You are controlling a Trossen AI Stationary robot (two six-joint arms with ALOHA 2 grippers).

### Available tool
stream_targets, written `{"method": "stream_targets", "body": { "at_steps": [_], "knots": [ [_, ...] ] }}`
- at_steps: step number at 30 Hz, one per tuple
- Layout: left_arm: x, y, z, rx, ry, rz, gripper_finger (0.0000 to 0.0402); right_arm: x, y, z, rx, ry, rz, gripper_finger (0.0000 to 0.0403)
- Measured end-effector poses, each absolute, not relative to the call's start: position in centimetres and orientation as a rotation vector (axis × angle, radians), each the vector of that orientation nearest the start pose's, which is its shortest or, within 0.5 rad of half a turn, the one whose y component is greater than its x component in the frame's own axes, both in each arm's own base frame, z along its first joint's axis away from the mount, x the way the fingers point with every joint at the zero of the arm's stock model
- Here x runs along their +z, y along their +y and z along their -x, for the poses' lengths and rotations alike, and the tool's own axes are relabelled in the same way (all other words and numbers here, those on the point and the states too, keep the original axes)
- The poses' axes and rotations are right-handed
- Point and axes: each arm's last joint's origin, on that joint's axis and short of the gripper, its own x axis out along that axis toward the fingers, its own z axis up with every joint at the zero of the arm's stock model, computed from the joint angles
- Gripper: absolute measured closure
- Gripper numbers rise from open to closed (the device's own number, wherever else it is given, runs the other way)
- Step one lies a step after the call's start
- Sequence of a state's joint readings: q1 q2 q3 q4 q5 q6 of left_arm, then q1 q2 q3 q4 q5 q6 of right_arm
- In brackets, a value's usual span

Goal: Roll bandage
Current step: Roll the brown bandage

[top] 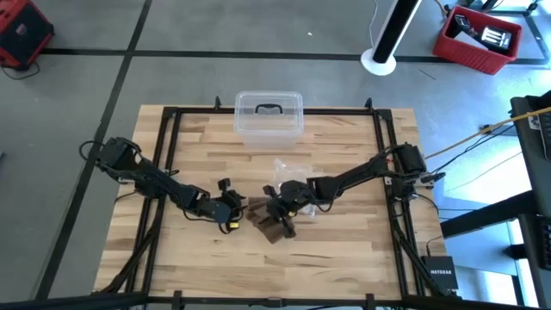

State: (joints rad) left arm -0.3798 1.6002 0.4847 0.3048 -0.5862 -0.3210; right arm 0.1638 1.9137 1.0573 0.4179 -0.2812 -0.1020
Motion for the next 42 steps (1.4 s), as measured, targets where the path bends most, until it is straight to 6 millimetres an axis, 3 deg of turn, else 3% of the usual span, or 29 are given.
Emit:
{"method": "stream_targets", "body": {
  "at_steps": [11, 18, 38, 42],
  "knots": [
    [11.8, -7.9, -23.9, 0.271, 0.658, -0.172, 0.0270, 16.4, 7.3, -39.4, 0.452, 0.437, 0.073, 0.0398],
    [11.4, -7.5, -24.0, 0.292, 0.684, -0.240, 0.0270, 16.4, 7.3, -39.4, 0.452, 0.437, 0.073, 0.0398],
    [12.0, -7.5, -25.7, 0.151, 0.548, -0.390, 0.0270, 16.5, 7.3, -39.4, 0.452, 0.435, 0.071, 0.0398],
    [11.9, -7.4, -25.8, 0.155, 0.548, -0.392, 0.0288, 16.5, 7.3, -39.4, 0.461, 0.432, 0.068, 0.0398]
  ]
}}
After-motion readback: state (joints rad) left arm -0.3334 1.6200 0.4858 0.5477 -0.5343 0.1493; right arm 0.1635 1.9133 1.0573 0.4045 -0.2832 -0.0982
